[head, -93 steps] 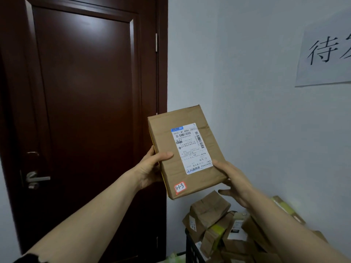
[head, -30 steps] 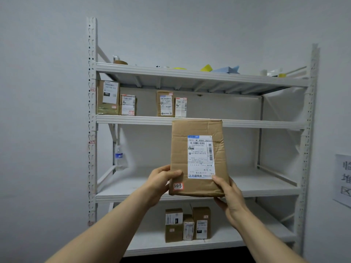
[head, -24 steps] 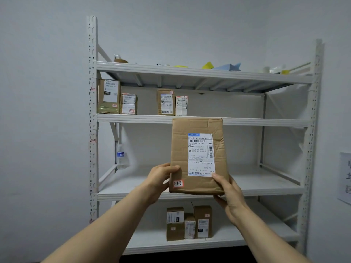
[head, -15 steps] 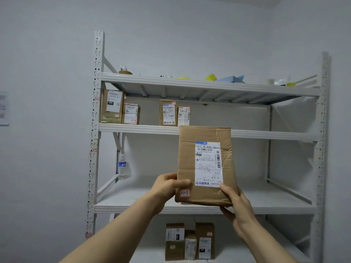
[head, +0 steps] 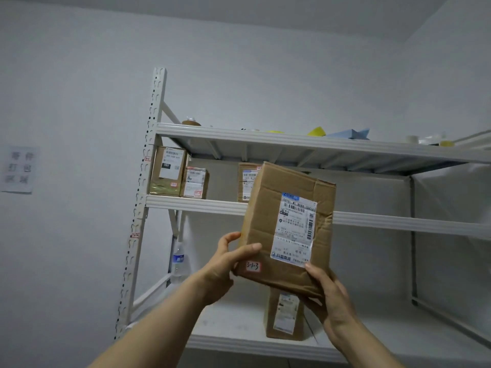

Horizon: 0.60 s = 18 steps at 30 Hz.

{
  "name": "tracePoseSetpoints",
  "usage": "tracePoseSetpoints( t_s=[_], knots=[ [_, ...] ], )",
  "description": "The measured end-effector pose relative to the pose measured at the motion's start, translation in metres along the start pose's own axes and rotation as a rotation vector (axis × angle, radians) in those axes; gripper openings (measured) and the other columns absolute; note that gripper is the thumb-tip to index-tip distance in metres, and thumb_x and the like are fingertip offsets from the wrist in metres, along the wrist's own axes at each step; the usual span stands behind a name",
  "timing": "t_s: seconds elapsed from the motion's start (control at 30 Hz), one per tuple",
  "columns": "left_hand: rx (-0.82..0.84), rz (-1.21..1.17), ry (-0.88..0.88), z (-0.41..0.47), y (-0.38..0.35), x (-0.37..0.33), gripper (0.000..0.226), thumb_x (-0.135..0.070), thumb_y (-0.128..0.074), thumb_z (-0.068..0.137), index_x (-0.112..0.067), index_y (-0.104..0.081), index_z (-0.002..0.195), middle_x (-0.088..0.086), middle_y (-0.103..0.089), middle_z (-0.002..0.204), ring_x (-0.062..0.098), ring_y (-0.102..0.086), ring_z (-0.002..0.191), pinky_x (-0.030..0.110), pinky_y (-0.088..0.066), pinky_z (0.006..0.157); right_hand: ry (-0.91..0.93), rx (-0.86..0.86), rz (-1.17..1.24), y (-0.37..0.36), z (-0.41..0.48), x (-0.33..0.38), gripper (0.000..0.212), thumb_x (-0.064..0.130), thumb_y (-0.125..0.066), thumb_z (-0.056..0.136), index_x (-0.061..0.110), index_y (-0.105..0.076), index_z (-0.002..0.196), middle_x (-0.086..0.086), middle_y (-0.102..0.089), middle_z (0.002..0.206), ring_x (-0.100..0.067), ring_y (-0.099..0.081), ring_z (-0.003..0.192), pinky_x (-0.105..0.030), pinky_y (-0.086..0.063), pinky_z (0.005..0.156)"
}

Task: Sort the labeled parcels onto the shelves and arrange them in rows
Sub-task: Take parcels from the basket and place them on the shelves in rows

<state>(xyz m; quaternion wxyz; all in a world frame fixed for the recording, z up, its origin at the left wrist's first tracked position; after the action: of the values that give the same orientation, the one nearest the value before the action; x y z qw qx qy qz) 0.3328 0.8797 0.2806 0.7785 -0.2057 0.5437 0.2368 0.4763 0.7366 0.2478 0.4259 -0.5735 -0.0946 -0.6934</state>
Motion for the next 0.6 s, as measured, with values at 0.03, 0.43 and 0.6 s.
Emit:
tracePoseSetpoints(
  t_s=[0.03,0.43,0.6],
  knots=[
    [-0.002,0.034,0.013,0.009,0.014,0.0,0.105,-0.049,-0.083,0.043,-0.033,-0.031,0.133,0.009,-0.065,0.113,0.024,-0.061,0.105,0.043,-0.036,0.103,-0.004,0.017,-0.002,-0.01,0.013,-0.005,0.035,0.024,-0.071,0.074,0.014,-0.065,0.107,-0.01,-0.075,0.09,-0.024,-0.068,0.082,-0.034,-0.053,0.07],
    [-0.274,0.087,-0.245,0.089,0.152,-0.037,0.085,-0.053,-0.076,0.046,-0.05,-0.049,0.126,-0.003,-0.07,0.104,0.022,-0.064,0.102,0.034,-0.055,0.078,0.126,0.22,-0.19,-0.14,0.167,-0.033,0.037,0.042,-0.049,0.094,0.025,-0.059,0.126,0.005,-0.064,0.123,-0.013,-0.057,0.114,-0.033,-0.043,0.1],
    [-0.388,0.069,-0.345,0.116,0.154,-0.049,0.104,-0.054,-0.074,0.037,-0.04,-0.044,0.136,0.0,-0.067,0.105,0.016,-0.064,0.092,0.024,-0.049,0.065,0.355,-0.018,-0.535,-0.129,0.243,-0.01,0.045,0.015,-0.058,0.089,0.02,-0.05,0.134,-0.005,-0.053,0.129,-0.021,-0.051,0.118,-0.03,-0.041,0.094]
  ],
)
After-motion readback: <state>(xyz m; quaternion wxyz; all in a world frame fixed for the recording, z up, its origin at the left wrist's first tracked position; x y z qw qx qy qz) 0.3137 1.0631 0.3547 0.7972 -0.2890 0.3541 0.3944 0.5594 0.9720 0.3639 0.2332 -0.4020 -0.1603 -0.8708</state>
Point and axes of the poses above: each hand's wrist, its own z-axis towards the middle knuckle, its own y-axis out of the back of the hand, x = y × z, the point moved 4 cm from there along z, towards the middle knuckle
